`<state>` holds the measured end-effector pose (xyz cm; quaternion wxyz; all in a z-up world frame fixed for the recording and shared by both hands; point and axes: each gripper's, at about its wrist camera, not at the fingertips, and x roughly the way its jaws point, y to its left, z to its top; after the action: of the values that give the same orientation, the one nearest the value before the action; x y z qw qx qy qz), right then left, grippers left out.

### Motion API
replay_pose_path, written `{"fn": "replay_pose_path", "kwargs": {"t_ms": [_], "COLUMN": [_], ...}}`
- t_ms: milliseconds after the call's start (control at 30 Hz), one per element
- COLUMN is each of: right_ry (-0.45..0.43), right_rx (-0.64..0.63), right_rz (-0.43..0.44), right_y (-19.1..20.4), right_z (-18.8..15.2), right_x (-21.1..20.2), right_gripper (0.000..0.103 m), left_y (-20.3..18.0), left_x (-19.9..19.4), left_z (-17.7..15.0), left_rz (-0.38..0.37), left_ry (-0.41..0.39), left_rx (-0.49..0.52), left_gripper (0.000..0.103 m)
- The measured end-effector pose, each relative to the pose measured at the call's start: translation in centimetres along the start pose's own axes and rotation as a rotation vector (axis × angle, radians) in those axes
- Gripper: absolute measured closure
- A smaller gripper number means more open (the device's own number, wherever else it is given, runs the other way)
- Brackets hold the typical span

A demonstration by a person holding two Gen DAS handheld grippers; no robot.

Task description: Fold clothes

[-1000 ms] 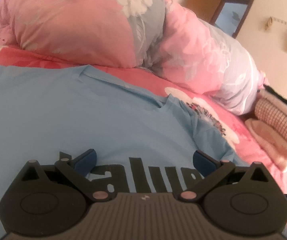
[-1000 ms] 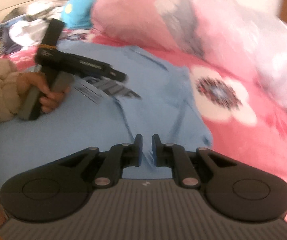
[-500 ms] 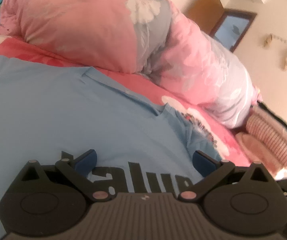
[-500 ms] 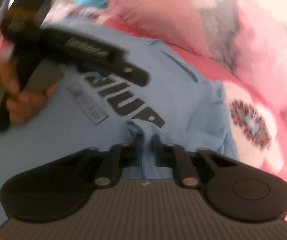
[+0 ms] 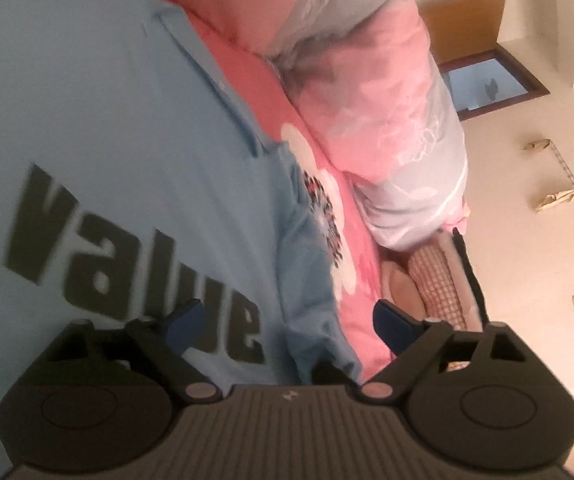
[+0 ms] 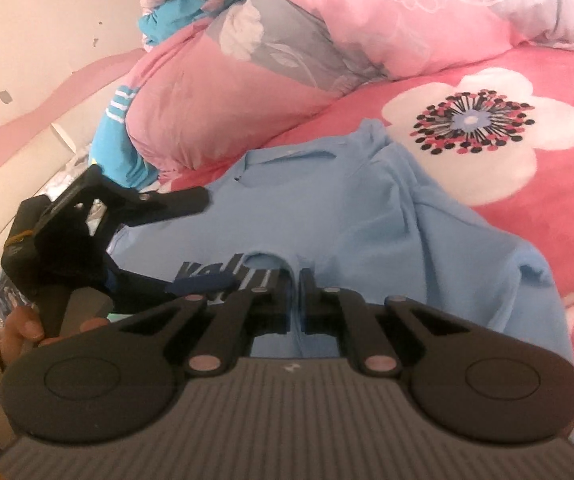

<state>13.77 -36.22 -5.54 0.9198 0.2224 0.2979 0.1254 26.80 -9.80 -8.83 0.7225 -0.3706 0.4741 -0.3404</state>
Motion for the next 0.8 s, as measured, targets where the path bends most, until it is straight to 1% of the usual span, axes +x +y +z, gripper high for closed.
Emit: {"fn": "replay_pose_path", "kwargs": {"t_ms": [133, 200, 267, 300, 433, 533, 600, 667, 700, 733, 800], "right_ry": [-0.011, -0.012, -0.014, -0.015, -0.014, -0.015, -0.016, -0.018, -0.018, -0.020, -0.020], "right_rx": [-0.027, -0.046, -0.072, -0.085, -0.118, -0.138, -0.154, -0.170, -0.172, -0.171, -0.171], "right_rz": [0.000, -0.005, -0.015, -0.020, -0.025, -0.026, -0.030, -0.036, -0.038, -0.039, -0.040], "right_y": [0.4, 0.5, 0.8, 0.9, 1.3, 1.5, 1.7, 1.9, 1.9, 1.9, 1.9], "right_z": [-0.1, -0.1, -0.3, -0.4, -0.5, -0.6, -0.7, -0.8, -0.8, -0.8, -0.7], "right_x": [-0.2, -0.1, -0.1, -0.1, -0.3, -0.4, -0.5, -0.6, -0.6, -0.7, -0.8], "right_gripper": [0.100, 0.100, 0.100, 0.100, 0.100, 0.100, 0.100, 0.099, 0.098, 0.098, 0.097], "left_y": [0.3, 0.3, 0.0, -0.1, -0.7, -0.9, -0.9, -0.8, -0.8, -0.8, -0.7], "left_x": [1.6, 2.4, 3.1, 3.4, 4.0, 4.3, 4.4, 4.3, 4.2, 4.2, 4.1], "left_z": [-0.4, -0.8, -1.0, -1.2, -1.3, -1.2, -1.2, -1.2, -1.2, -1.2, -1.2], "left_rz": [-0.059, -0.054, -0.048, -0.049, -0.050, -0.031, -0.021, -0.010, -0.005, -0.005, -0.005], "left_ry": [0.105, 0.141, 0.164, 0.174, 0.184, 0.180, 0.182, 0.180, 0.180, 0.176, 0.168], "left_rx": [-0.124, -0.151, -0.161, -0.167, -0.180, -0.184, -0.187, -0.182, -0.179, -0.180, -0.180], "left_gripper": [0.029, 0.034, 0.042, 0.043, 0.054, 0.067, 0.070, 0.082, 0.084, 0.089, 0.093]}}
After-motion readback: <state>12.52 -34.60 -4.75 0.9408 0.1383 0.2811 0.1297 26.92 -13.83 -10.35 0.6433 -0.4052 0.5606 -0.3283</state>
